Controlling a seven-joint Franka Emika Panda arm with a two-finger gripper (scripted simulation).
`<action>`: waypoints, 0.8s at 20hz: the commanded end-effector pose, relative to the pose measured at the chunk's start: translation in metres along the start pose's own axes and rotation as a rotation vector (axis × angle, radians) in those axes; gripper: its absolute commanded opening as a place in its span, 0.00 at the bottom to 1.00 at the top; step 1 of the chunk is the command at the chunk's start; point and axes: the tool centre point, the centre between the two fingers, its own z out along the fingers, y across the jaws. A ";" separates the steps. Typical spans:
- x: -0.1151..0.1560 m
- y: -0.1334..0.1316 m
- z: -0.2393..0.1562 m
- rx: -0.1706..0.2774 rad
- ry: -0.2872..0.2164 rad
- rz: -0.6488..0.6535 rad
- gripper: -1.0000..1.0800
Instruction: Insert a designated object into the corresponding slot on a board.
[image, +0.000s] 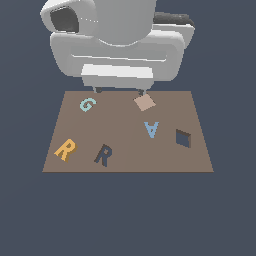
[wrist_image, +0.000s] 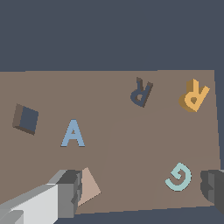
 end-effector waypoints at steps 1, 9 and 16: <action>0.000 0.000 0.000 0.000 0.000 0.000 0.96; 0.009 0.009 0.011 0.001 -0.004 0.040 0.96; 0.029 0.034 0.039 0.005 -0.014 0.141 0.96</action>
